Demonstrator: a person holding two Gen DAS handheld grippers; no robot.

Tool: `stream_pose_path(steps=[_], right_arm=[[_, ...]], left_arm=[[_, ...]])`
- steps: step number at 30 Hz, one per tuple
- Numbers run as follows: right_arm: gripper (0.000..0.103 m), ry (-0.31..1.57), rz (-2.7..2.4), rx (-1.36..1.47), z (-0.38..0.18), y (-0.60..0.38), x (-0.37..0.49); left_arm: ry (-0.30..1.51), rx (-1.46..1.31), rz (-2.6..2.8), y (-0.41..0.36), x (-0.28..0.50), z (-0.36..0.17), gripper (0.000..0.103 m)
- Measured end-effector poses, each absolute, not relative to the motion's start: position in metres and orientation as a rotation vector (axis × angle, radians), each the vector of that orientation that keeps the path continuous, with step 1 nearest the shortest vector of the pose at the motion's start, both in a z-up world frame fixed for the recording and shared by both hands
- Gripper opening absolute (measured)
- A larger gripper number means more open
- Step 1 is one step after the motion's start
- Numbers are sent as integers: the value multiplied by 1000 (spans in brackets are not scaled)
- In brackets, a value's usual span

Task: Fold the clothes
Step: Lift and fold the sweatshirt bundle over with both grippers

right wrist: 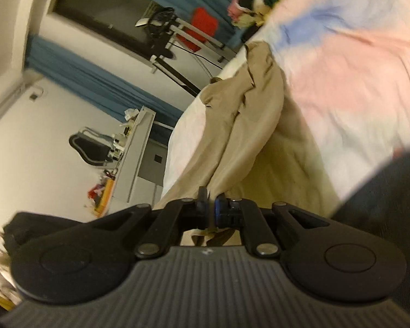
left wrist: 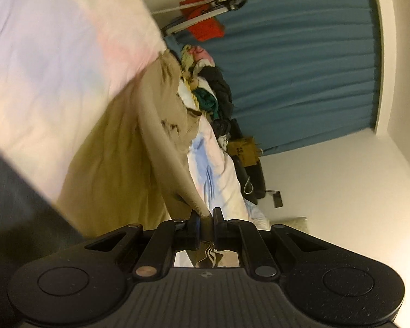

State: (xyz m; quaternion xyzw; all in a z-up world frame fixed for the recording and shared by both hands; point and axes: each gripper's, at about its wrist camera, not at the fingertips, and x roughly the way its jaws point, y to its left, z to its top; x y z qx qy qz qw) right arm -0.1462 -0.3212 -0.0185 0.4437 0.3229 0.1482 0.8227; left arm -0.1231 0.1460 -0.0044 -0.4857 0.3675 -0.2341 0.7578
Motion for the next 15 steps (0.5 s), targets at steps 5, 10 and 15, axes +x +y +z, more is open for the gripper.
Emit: stream_pose_path(steps=[5,10,15], right_arm=[[8,639,279,949,-13,-324,-136],[8,622,264,981,-8,-324,-100],[8,600,218,964,-4,-323,-47]], left_arm=[[785,-1003,-476,147,-105,-1,9],[759,-970,-492,146,-51,10,9],[755,-878,-481,133,6,27,9]])
